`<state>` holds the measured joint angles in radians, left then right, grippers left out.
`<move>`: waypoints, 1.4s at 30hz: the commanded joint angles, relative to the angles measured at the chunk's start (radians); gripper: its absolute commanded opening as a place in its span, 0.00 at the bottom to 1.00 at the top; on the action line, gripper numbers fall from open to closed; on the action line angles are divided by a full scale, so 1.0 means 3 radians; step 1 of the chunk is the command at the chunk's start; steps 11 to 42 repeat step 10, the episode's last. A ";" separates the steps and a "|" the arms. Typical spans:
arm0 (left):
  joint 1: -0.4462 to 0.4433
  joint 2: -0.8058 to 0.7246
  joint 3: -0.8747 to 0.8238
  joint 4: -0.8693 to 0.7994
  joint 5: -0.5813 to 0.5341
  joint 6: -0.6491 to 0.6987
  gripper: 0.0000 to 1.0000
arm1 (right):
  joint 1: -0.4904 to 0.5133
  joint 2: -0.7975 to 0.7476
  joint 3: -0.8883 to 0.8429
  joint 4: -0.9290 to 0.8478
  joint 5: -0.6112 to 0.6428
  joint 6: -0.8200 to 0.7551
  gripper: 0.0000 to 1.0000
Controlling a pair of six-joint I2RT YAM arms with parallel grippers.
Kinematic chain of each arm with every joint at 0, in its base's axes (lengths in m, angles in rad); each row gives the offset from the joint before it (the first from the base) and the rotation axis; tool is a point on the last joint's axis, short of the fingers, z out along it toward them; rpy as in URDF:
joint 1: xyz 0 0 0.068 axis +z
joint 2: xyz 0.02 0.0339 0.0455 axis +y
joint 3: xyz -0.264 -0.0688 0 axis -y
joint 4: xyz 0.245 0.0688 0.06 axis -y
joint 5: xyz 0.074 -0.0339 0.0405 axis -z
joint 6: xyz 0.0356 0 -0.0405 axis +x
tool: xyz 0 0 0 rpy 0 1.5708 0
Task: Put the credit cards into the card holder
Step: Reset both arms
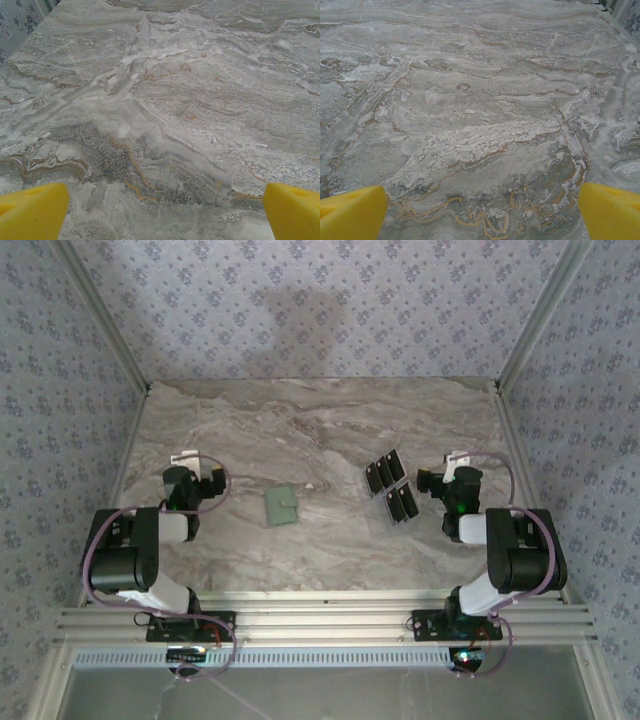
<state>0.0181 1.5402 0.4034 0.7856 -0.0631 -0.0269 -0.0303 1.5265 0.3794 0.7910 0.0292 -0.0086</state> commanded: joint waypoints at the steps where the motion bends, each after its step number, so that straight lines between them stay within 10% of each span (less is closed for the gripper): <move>1: 0.0017 0.0000 0.0071 0.0043 0.0077 -0.0025 1.00 | -0.0001 0.0003 0.0051 0.0065 0.0013 -0.0048 1.00; 42: 0.0027 0.0003 0.0072 0.0040 0.0080 -0.0024 1.00 | -0.0013 -0.0009 0.0036 0.0078 -0.0006 -0.0047 1.00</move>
